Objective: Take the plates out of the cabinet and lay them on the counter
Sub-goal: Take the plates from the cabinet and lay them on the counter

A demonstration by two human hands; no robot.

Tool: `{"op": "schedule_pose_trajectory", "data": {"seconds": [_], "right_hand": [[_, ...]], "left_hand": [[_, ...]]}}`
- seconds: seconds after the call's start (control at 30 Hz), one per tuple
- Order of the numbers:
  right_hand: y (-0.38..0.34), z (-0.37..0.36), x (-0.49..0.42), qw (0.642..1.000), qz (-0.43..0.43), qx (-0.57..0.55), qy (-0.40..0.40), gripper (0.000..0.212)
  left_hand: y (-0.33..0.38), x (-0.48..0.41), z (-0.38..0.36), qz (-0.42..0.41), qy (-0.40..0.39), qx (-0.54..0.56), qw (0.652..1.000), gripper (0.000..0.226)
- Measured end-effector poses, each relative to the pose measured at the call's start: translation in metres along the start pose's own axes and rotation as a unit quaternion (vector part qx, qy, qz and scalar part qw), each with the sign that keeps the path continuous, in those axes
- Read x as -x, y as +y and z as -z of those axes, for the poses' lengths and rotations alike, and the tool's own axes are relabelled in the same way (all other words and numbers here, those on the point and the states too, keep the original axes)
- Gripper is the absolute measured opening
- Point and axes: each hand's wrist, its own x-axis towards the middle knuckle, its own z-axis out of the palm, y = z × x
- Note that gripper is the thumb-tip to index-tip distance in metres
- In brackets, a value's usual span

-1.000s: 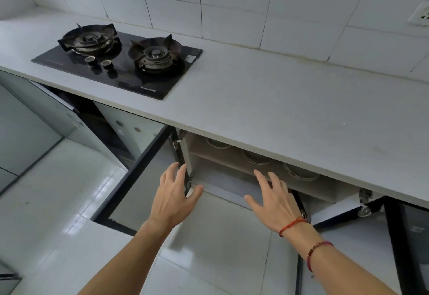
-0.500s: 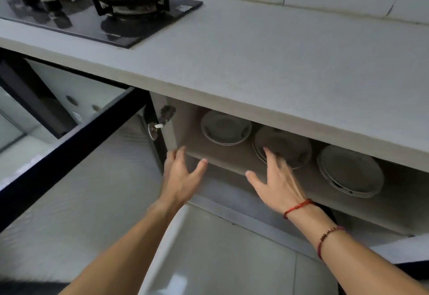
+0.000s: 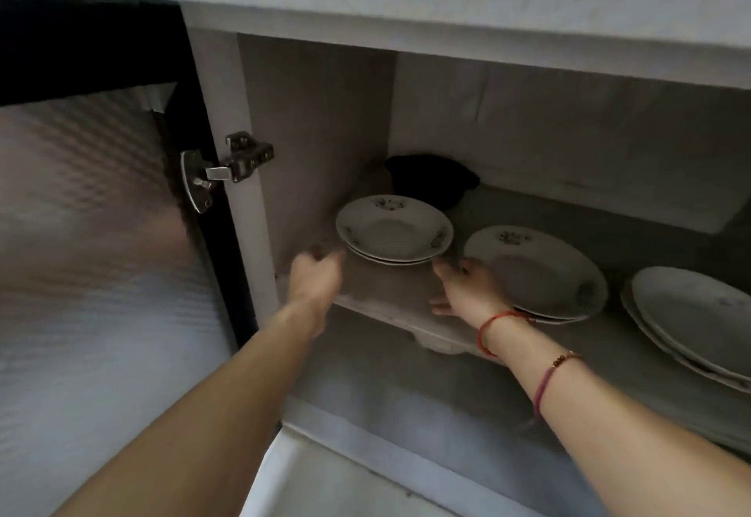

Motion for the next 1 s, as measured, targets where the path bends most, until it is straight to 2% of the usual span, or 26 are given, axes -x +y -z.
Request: {"op": "schedule_pose_trajectory", "data": {"seconds": [0.07, 0.17, 0.27, 0.43, 0.67, 0.8, 0.9, 1.0], "right_hand": [[0.004, -0.008, -0.014, 0.995, -0.039, -0.096, -0.002, 0.043], [0.013, -0.017, -0.034, 0.986, -0.032, -0.163, 0.015, 0.032], [0.019, -0.025, -0.049, 0.977, -0.027, -0.211, 0.030, 0.036], [0.014, -0.036, -0.062, 0.958, -0.036, -0.284, 0.029, 0.038], [0.013, -0.046, -0.075, 0.951, -0.030, -0.305, 0.032, 0.036], [0.010, -0.043, -0.071, 0.957, -0.021, -0.288, 0.024, 0.016], [0.006, -0.039, -0.060, 0.965, -0.006, -0.262, 0.015, 0.019], [0.003, -0.036, -0.051, 0.957, -0.006, -0.291, 0.013, 0.023]], "left_hand": [[-0.002, -0.013, -0.012, -0.014, -0.001, 0.036, 0.999, 0.057], [-0.009, -0.040, -0.027, -0.020, -0.004, 0.056, 0.998, 0.059], [-0.009, -0.053, -0.038, -0.023, -0.012, 0.062, 0.998, 0.056], [-0.011, -0.062, -0.046, -0.052, -0.010, 0.063, 0.997, 0.034], [-0.020, -0.068, -0.044, -0.077, -0.036, 0.123, 0.989, 0.028], [-0.022, -0.065, -0.039, -0.089, -0.054, 0.128, 0.986, 0.037], [-0.023, -0.056, -0.036, -0.088, -0.048, 0.139, 0.985, 0.034], [-0.022, -0.044, -0.030, -0.077, -0.034, 0.166, 0.983, 0.027]]}}
